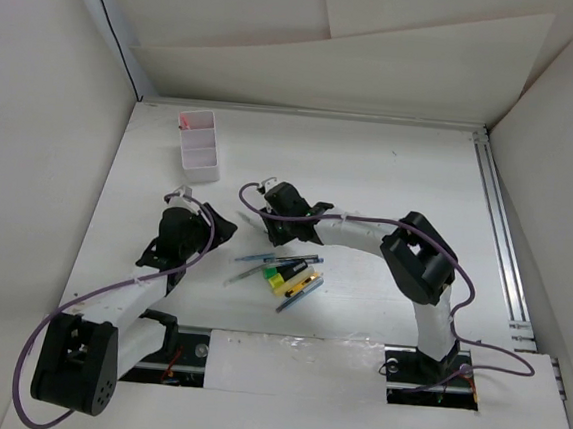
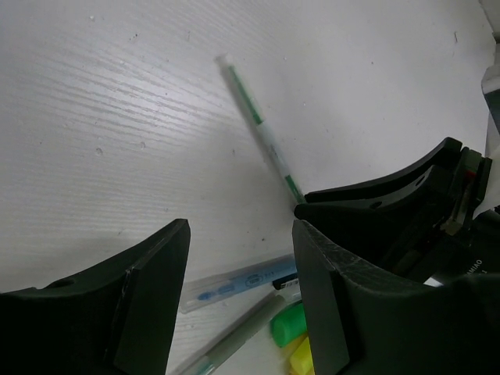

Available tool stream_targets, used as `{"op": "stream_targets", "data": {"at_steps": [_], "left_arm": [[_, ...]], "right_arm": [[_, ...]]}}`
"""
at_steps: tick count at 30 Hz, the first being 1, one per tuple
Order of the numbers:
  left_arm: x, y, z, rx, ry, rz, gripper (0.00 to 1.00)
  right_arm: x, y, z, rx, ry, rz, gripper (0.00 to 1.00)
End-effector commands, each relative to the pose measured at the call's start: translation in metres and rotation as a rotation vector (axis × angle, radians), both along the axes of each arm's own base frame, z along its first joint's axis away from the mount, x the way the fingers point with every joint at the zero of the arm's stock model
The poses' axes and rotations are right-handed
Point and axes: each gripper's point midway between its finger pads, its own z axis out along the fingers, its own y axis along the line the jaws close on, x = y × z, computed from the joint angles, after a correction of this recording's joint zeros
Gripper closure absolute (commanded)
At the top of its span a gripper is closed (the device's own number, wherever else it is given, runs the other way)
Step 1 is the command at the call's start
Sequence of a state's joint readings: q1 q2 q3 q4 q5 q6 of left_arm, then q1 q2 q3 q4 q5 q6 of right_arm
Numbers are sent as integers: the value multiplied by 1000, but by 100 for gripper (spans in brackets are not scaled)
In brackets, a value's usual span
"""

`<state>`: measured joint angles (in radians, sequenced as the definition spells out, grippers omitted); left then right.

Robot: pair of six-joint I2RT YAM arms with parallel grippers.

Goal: Sort the stationery into containers
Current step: Pick up the pen from the center of the board.

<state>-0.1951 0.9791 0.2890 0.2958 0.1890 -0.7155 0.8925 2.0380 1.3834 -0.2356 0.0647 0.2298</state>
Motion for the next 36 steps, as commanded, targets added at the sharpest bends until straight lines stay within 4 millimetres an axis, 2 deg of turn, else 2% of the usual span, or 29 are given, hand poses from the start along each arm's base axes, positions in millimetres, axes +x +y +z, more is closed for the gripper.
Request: {"op": "stream_targets", "data": {"at_steps": [1,6,8,9,10,11,13,16,17,22,23,25,26,27,29,31,32,33,34,36], "left_arm": [[15,-4,29,-20,-94,-11,48],[18,-5,35,-24,-112,-11,48],[19,-5,30,-21,-97,-11,48],[20,-8,31,-38,-98,-19,48],[24,-9,38,-42,-122,-20,48],[23,-11,35,-54,-104,-22,48],[28,-14,42,-71,-123,-28,48],[39,-18,59,-91,-161,-35,48],[41,-19,60,-90,-160,-35,47],[63,-23,82,-105,-196,-32,47],[66,-24,83,-105,-195,-32,47],[73,-27,88,-120,-205,-37,47],[76,-28,84,-127,-186,-32,47],[79,-29,84,-137,-191,-28,47],[84,-34,85,-159,-185,-45,47],[86,-37,81,-171,-177,-54,48],[89,-38,84,-173,-187,-55,48],[89,-40,79,-184,-167,-59,48],[91,-40,85,-188,-192,-61,48],[92,-45,83,-196,-185,-84,48]], "right_arm": [[-7,-7,-13,-45,10,1,75],[-4,-10,-13,-57,-5,-14,87],[0,-8,-5,-46,-23,-20,92],[2,-6,0,-32,-34,-20,95],[3,-5,5,-24,-40,-21,97],[4,-3,6,-16,-46,-21,98],[6,-3,17,-2,-66,-27,100],[9,1,42,44,-101,-29,100],[7,-2,43,44,-102,-29,100],[2,0,76,121,-133,-10,100],[1,1,88,145,-143,-4,100],[-2,2,95,167,-147,7,100],[-5,2,98,181,-147,16,100],[-4,4,109,205,-166,16,100],[-6,4,114,223,-170,25,100],[-10,1,111,226,-163,33,100],[-11,4,117,245,-170,40,100],[-14,4,114,244,-156,51,100],[-13,5,115,251,-162,51,100],[-16,6,113,258,-154,62,100]]}}
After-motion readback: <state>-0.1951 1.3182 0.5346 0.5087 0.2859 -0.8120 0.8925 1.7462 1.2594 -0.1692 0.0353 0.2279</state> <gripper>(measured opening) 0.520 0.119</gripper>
